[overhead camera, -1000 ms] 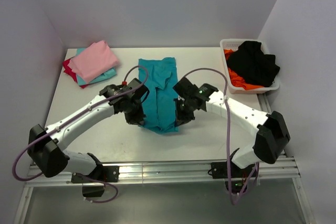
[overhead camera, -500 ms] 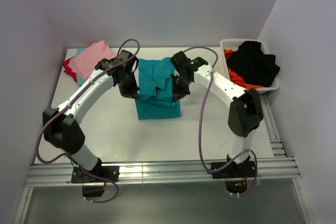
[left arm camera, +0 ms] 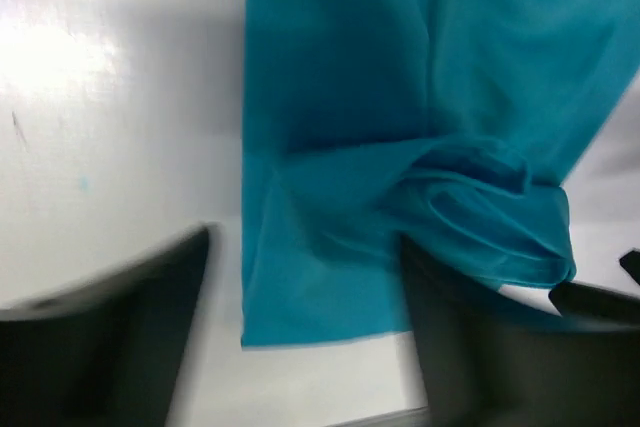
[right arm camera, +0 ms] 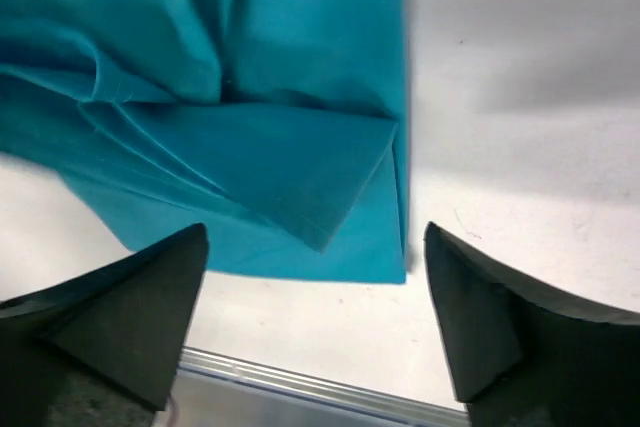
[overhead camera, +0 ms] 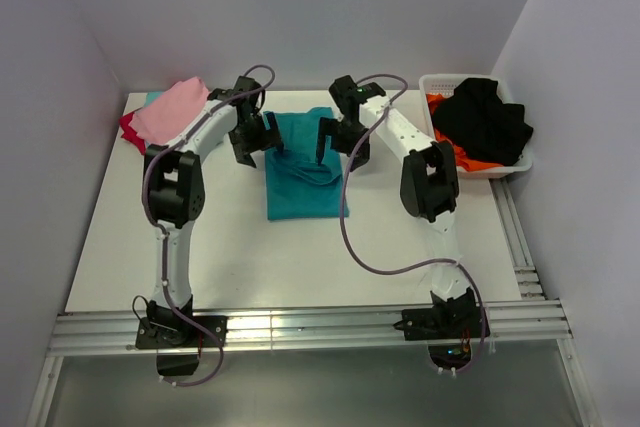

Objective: Fold and stack the t-shirts
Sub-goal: Neatly place the folded tshirt to the corner

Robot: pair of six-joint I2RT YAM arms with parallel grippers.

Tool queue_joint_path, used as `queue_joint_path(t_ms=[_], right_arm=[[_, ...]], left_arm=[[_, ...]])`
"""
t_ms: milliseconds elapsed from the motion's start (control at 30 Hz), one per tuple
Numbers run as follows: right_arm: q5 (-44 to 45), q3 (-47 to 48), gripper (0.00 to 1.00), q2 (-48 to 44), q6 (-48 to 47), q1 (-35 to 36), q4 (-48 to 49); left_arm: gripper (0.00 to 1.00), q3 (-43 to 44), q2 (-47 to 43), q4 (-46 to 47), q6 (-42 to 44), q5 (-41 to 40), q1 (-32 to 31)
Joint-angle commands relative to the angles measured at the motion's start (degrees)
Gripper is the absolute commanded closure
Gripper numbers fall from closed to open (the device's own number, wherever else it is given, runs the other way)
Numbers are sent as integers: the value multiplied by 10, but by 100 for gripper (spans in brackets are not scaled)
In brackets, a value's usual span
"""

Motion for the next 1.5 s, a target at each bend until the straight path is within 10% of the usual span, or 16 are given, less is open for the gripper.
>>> queue_joint_path(t_ms=[0, 267, 467, 567, 600, 633, 667, 1067, 1467], right_arm=[[11, 30, 0, 7, 18, -6, -19], [19, 14, 0, -41, 15, -26, 2], [17, -162, 3, -191, 25, -30, 76], [-28, -235, 38, -238, 40, -26, 113], [-39, -255, 57, -243, 45, -23, 121], [-42, -261, 96, -242, 46, -19, 121], [-42, -265, 100, -240, 49, -6, 120], [-60, -242, 100, -112, 51, 58, 132], [-37, 114, 100, 100, 27, 38, -5]], left_arm=[[8, 52, 22, 17, -6, 24, 25], [5, 17, -75, 15, -31, -41, 54], [9, -176, -212, 72, -45, -27, 54], [11, -252, -245, 90, -54, -14, 53], [12, -266, -252, 96, -55, -12, 53], [12, -278, -254, 100, -56, -11, 53], [13, -293, -257, 102, -56, -10, 52], [17, -328, -308, 99, -59, -15, 50], [18, -371, -350, 94, -59, -31, 50]])
